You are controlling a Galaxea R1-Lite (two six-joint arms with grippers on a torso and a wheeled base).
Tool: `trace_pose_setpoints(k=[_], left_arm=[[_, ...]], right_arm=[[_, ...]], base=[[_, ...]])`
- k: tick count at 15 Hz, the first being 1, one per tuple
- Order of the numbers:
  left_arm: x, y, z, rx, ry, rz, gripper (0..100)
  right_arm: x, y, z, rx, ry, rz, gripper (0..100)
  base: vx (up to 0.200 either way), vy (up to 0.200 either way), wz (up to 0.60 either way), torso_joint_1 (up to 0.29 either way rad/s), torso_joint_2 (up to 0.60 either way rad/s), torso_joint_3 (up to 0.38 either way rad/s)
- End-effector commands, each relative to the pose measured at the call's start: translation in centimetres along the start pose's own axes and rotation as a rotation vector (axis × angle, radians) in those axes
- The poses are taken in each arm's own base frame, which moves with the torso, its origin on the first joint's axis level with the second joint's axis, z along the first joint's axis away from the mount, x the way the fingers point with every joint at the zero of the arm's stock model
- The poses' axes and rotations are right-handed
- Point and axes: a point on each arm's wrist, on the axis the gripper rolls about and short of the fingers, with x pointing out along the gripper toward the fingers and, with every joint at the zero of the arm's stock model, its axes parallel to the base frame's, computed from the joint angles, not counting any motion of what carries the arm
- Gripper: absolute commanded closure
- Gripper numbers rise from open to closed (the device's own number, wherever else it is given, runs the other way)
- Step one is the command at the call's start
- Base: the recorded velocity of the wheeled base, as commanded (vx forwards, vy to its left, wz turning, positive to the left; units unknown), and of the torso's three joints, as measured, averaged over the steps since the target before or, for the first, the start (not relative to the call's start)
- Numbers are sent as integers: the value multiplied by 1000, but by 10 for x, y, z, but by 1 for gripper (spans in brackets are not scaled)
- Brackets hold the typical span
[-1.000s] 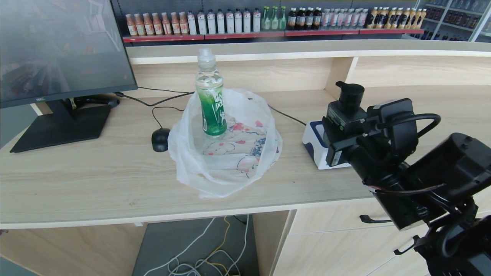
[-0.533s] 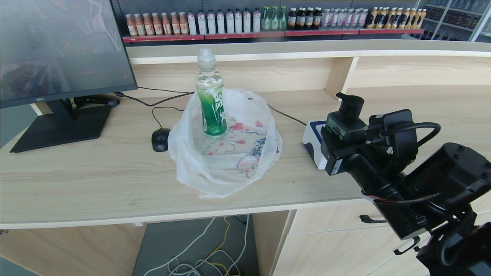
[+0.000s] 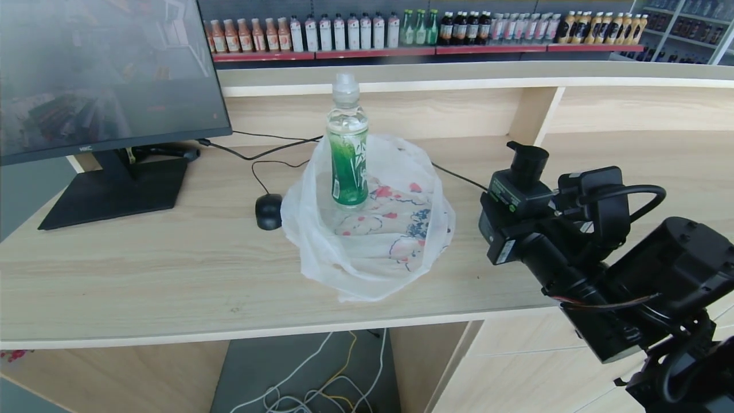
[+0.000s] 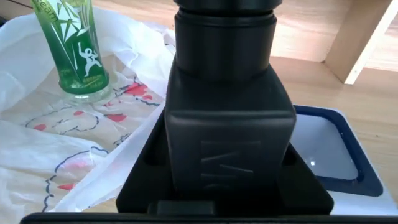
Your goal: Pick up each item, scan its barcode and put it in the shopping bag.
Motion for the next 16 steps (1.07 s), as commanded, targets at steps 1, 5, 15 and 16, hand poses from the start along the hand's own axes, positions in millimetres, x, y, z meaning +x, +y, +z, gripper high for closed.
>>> trace_pose_setpoints(k=[1,5,15,16], left_arm=[[0,0,0,0,0,1,0],[0,0,0,0,0,1,0],[0,0,0,0,0,1,0],[0,0,0,0,0,1,0]], right_arm=[[0,0,0,2,-2,0,100],[1,0,1,18,-4,-4,100],[38,8,2,51,-72,-37,100],[43,10,0,53,-76,-40,100]], base=[[0,200,0,-2,-2,7],[0,150,0,2,3,2],[0,0,0,0,0,0],[0,0,0,0,0,0]])
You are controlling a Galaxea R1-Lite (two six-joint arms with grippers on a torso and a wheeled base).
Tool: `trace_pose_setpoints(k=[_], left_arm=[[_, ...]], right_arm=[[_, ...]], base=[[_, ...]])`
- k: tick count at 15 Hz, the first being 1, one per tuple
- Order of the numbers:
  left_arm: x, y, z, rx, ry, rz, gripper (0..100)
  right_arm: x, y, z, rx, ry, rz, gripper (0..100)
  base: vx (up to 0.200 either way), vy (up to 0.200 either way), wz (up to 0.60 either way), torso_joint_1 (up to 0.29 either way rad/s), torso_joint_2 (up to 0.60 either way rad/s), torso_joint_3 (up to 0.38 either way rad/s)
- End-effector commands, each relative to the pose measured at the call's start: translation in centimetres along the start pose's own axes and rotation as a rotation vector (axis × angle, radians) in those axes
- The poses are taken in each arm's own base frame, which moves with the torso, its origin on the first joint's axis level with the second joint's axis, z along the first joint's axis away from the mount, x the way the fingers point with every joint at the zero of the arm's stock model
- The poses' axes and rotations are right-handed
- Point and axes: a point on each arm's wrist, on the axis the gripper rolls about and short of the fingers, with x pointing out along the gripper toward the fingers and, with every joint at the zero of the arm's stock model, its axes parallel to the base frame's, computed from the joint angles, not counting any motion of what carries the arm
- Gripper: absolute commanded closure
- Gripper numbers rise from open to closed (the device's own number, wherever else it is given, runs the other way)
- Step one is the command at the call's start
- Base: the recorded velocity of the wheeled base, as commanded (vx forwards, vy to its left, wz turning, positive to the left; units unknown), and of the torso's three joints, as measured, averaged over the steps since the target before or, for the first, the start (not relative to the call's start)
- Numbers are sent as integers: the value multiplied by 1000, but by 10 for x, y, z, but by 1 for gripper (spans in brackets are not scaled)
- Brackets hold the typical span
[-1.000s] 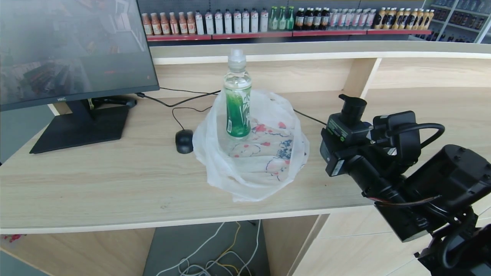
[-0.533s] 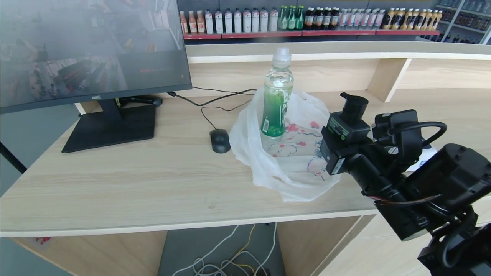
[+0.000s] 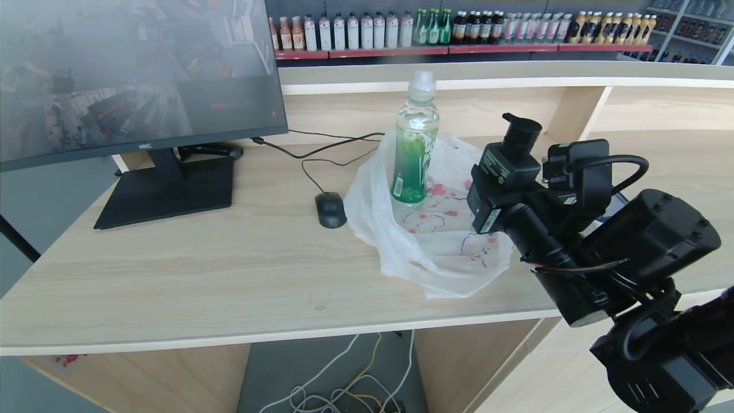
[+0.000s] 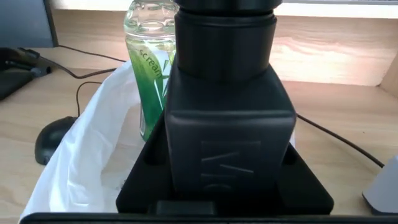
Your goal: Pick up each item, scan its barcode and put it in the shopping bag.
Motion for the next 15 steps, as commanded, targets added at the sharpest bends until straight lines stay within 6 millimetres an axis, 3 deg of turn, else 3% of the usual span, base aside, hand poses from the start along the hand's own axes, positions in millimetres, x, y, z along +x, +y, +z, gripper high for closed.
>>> trace_pose_setpoints(k=[1,3,6,10,15], left_arm=[[0,0,0,0,0,0,0],[0,0,0,0,0,0,0],[0,0,0,0,0,0,0],[0,0,0,0,0,0,0],[0,0,0,0,0,0,0]], right_arm=[[14,6,-13,-4,7,-3,100],[26,14,-35,31,34,0,100],[37,11,-34,38,4,-22,100],[44,-11,-37,19,3,-84,100],[46,-11,-47,42,24,-87,100]], base=[[0,0,0,0,0,0],[0,0,0,0,0,0],[0,0,0,0,0,0],[0,0,0,0,0,0],[0,0,0,0,0,0]])
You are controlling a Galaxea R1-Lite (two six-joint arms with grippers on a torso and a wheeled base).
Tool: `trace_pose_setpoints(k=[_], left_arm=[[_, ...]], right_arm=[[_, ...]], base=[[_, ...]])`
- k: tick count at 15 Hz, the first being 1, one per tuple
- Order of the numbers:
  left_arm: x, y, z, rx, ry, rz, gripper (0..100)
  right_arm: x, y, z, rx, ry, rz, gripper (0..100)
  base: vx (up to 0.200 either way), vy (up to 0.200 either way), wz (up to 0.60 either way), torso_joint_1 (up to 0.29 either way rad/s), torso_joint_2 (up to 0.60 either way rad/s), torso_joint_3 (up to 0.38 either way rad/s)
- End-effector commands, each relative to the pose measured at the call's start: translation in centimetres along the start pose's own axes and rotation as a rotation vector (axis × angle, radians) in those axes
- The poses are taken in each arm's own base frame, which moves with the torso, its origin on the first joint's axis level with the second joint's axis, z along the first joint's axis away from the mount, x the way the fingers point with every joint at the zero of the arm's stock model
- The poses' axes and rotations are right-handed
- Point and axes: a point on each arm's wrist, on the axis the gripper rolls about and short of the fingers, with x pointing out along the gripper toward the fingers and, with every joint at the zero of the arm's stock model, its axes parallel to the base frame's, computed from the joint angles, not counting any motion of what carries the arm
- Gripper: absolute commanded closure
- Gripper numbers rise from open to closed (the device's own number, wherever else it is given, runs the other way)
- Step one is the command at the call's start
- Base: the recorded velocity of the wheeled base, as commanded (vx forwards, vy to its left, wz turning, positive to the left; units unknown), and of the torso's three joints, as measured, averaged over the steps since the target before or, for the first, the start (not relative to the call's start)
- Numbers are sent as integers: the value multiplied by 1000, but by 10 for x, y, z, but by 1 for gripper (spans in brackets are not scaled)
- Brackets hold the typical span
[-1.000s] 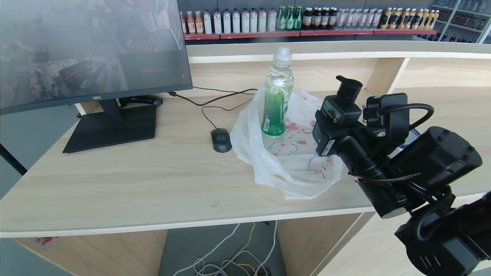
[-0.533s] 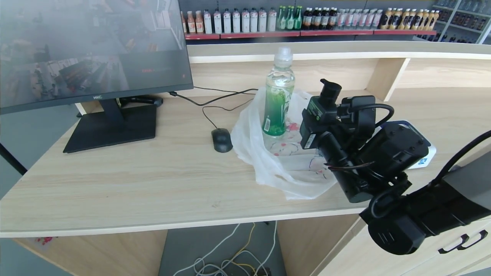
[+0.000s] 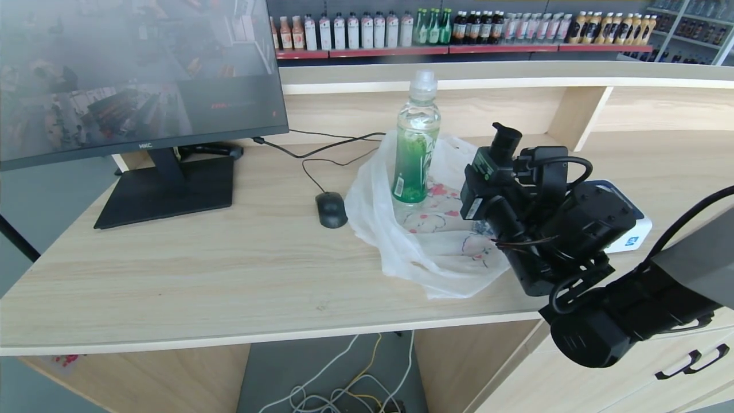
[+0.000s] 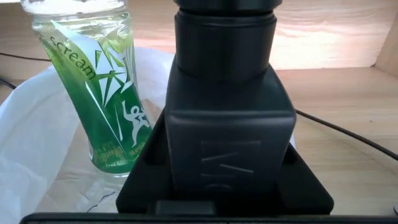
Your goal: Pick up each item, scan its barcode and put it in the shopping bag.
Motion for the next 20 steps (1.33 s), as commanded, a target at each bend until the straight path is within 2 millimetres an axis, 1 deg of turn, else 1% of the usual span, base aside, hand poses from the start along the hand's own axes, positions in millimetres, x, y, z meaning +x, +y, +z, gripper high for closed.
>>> trace_pose_setpoints(k=[1,2,4,7,9,12,16,20], left_arm=[[0,0,0,1,0,1,0],[0,0,0,-1,0,1,0],[0,0,0,-1,0,1,0],[0,0,0,-1,0,1,0],[0,0,0,-1,0,1,0],[0,0,0,-1,0,1,0],[0,0,0,-1,0,1,0],[0,0,0,-1,0,1,0]], right_arm=[[1,-3,-8,-5,18,-6,100],[6,-9,-16,-8,29,-29,100],[15,-1,-11,14,-12,-19,100],[20,5,-13,6,21,-9,100],[27,1,-15,-3,30,-23,100],[39,4,-17,-12,46,-26,100],[45,8,-21,-32,102,-16,100],[45,12,-27,-37,126,-7,100]], base=[[0,0,0,0,0,0],[0,0,0,0,0,0],[0,0,0,0,0,0],[0,0,0,0,0,0],[0,0,0,0,0,0],[0,0,0,0,0,0],[0,0,0,0,0,0],[0,0,0,0,0,0]])
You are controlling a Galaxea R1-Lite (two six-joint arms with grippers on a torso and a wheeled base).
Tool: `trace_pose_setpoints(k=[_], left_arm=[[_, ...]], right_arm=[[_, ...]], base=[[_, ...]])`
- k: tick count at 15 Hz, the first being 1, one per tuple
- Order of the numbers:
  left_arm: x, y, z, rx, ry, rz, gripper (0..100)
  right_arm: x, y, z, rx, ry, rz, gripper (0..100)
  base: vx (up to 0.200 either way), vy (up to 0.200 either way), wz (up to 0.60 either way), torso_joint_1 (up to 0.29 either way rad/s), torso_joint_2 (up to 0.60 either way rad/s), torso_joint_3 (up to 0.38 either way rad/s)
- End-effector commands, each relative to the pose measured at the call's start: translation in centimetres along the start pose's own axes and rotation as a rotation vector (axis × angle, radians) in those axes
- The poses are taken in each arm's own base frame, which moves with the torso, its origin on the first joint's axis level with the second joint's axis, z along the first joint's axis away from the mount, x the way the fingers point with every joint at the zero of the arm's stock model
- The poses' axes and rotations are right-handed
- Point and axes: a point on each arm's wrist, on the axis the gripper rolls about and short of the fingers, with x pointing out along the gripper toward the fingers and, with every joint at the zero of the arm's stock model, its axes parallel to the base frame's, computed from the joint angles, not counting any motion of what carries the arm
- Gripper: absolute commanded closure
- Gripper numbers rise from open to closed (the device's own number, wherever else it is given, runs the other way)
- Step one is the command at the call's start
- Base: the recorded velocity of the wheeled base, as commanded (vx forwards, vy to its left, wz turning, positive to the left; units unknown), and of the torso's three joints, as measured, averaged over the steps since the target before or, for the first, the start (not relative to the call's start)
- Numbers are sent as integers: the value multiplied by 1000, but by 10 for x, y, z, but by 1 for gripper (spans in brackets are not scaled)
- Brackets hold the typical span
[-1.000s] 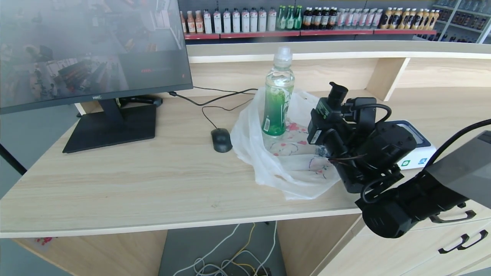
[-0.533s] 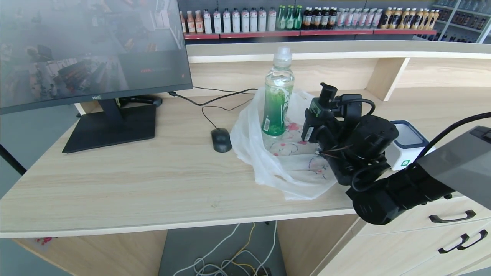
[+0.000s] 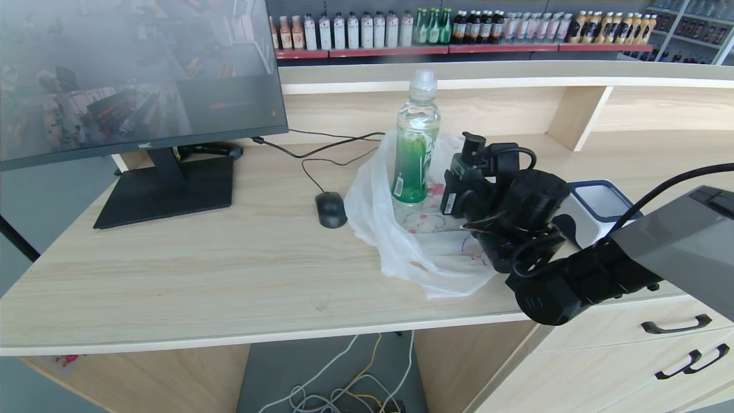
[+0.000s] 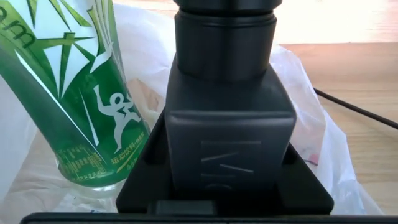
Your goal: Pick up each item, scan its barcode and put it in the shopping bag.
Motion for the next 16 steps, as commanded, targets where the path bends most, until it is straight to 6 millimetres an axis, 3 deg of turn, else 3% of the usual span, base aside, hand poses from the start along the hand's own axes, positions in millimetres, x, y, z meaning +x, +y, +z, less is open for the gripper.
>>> trace_pose_setpoints(k=[1,16], left_arm=[[0,0,0,0,0,0,0],[0,0,0,0,0,0,0]], right_arm=[[0,2,-2,0,2,7,100],[-11,5,-22,-24,76,21,100]], base=[[0,0,0,0,0,0],[0,0,0,0,0,0]])
